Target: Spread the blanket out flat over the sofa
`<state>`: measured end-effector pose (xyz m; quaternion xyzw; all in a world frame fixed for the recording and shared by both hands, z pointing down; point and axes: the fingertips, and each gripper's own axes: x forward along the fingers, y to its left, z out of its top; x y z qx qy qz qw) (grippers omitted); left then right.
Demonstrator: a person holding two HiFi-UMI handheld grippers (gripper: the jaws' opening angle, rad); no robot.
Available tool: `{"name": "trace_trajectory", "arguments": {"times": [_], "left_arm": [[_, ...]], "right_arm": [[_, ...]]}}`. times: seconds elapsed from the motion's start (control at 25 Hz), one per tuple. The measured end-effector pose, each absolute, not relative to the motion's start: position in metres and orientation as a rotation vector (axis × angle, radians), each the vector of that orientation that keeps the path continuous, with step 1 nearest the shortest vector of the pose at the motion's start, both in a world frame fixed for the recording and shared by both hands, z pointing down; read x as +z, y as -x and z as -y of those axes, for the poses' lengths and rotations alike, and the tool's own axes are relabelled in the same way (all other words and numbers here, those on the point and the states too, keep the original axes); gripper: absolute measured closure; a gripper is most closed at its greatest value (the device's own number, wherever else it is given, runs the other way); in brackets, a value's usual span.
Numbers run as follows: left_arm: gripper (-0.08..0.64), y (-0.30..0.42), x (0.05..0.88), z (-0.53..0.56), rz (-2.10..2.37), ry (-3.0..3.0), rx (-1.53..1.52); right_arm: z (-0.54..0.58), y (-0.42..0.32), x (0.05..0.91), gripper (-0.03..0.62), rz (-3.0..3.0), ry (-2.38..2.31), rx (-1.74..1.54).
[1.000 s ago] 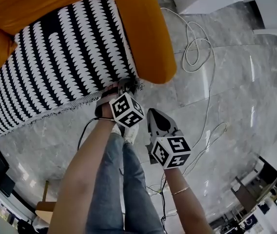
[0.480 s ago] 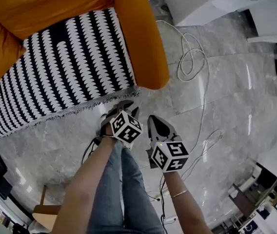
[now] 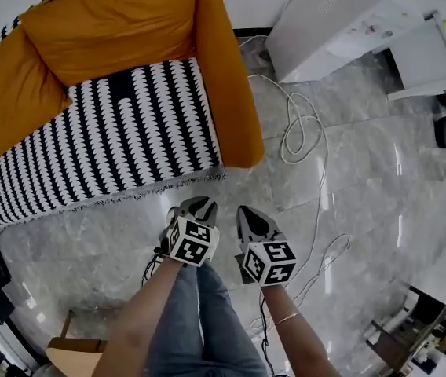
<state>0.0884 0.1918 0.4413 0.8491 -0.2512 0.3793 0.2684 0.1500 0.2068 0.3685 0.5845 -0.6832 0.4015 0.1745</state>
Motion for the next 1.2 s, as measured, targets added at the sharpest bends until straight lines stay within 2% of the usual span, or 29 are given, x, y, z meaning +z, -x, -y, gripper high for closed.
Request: {"name": "trace_trajectory", "arguments": {"times": [0.6, 1.2], "left_arm": [[0.541, -0.043, 0.301, -0.179, 0.921, -2.31, 0.79], [0.543, -0.007, 0.205, -0.196, 1.066, -2.295, 0.631]], "right_arm": [[-0.203, -0.115, 0.267, 0.581, 2.098, -1.523, 1.04], [-0.198, -0.107, 0.17, 0.581, 2.28, -1.483, 0.916]]}}
